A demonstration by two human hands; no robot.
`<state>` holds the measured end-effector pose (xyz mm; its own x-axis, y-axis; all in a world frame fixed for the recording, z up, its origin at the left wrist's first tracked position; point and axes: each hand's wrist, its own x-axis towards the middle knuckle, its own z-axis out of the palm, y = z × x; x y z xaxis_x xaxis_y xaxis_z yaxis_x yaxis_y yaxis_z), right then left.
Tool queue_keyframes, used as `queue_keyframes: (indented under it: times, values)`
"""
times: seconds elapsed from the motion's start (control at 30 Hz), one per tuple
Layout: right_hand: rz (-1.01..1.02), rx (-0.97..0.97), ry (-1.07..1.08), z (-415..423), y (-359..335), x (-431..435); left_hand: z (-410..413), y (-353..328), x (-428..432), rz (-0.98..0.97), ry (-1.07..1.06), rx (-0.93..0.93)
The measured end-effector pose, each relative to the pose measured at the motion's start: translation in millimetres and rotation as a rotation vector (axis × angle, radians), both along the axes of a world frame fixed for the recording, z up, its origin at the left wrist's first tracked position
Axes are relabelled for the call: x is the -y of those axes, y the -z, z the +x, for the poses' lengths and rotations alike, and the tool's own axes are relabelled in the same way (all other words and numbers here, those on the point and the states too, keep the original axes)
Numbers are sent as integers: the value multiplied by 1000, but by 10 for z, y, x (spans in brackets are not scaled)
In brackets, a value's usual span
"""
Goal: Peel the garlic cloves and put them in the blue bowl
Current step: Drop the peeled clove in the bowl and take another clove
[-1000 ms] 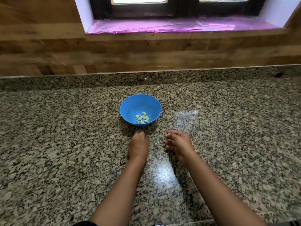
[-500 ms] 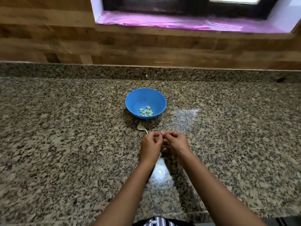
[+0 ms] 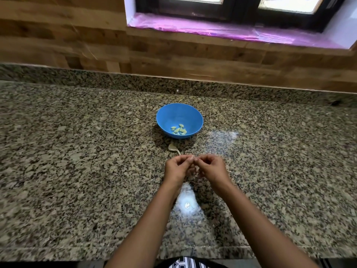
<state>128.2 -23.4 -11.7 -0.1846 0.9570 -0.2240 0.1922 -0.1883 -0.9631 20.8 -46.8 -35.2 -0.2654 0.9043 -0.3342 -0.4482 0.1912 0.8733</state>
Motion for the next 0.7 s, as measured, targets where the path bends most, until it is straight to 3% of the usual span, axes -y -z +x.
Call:
queue_keyframes:
  times: [0.07,0.1,0.17,0.23,0.3,0.37,0.43,0.57,0.7]
  values:
    - [-43,-56,42,-26,20,30,3,-24,6,16,18,5]
    - [-66,-69,63,-25,26,20,-5,-28,3,29,44,-99]
    - [-34,63,63,-2,7,-42,-67,8,0,70,109,-599]
    - [160,590,-145,46,-63,-165,-149,117,4,157,218,-1128]
    - [347,1120,-452,41,-152,-220,-202,253,34,188,330,-1409]
    - [460,1332,-665,21,-166,-214,-215,379,84,220,359,-1499]
    - [518,1399,-730,10,-138,-176,-217,442,118,265,326,-1505]
    - [575,1353,-627,73,46,-133,-209,461,111,281,274,-1482]
    - [548,1152,-472,125,153,-59,-197,460,107,268,288,-1482]
